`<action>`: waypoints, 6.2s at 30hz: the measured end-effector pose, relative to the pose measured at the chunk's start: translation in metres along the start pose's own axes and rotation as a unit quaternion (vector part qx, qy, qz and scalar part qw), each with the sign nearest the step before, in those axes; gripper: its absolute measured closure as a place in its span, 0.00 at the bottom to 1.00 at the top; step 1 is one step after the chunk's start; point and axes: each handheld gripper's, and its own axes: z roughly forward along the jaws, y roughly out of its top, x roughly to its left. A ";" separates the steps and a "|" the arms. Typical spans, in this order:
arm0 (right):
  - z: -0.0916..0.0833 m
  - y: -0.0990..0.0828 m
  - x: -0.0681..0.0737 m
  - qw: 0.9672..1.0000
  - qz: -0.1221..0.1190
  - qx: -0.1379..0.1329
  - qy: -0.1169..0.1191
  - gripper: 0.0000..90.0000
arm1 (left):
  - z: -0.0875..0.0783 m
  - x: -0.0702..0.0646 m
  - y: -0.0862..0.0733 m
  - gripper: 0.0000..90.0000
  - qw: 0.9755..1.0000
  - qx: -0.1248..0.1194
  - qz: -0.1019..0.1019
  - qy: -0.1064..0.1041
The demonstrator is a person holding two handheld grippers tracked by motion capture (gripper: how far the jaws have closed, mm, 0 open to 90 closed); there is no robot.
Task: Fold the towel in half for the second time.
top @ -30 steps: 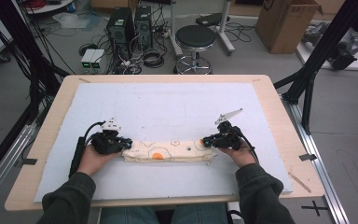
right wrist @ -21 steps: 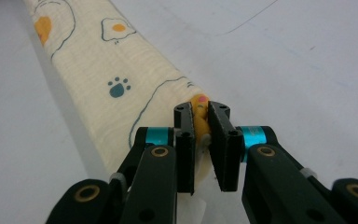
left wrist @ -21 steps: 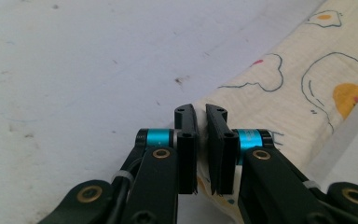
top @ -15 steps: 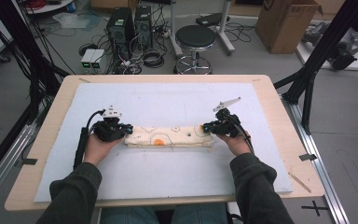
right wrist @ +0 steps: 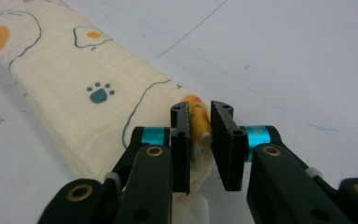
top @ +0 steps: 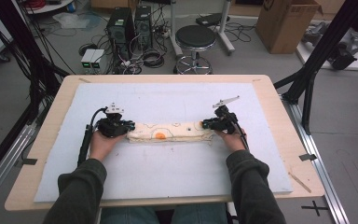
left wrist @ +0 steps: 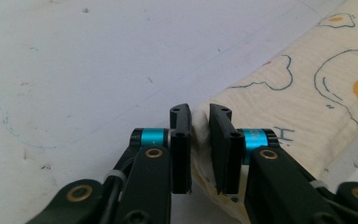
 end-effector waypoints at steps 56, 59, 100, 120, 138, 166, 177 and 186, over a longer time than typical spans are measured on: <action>-0.048 0.018 0.026 0.997 0.019 -0.077 0.008 0.24 | -0.060 -0.011 0.006 0.42 0.994 -0.099 -0.014 -0.046; -0.049 0.016 0.027 0.996 0.016 -0.082 0.007 0.23 | -0.061 -0.012 0.003 0.42 0.994 -0.095 -0.011 -0.049; -0.065 0.002 0.040 0.995 0.007 -0.102 0.008 0.20 | -0.085 -0.019 -0.016 0.38 0.994 -0.095 0.011 -0.053; -0.077 -0.018 0.050 0.995 0.009 -0.103 0.000 0.14 | -0.099 -0.030 -0.030 0.35 0.994 -0.093 0.020 -0.056; -0.085 -0.034 0.063 0.994 -0.008 -0.108 0.003 0.14 | -0.112 -0.040 -0.047 0.29 0.994 -0.096 0.021 -0.052; -0.099 -0.081 0.064 0.994 0.003 -0.108 -0.018 0.14 | -0.128 -0.053 -0.077 0.27 0.996 -0.079 0.033 -0.033; -0.113 -0.100 0.067 0.993 0.009 -0.117 -0.024 0.14 | -0.136 -0.055 -0.087 0.27 0.996 -0.077 0.030 -0.023; -0.121 -0.114 0.068 0.993 0.010 -0.115 -0.029 0.14 | -0.143 -0.056 -0.095 0.27 0.997 -0.073 0.035 -0.013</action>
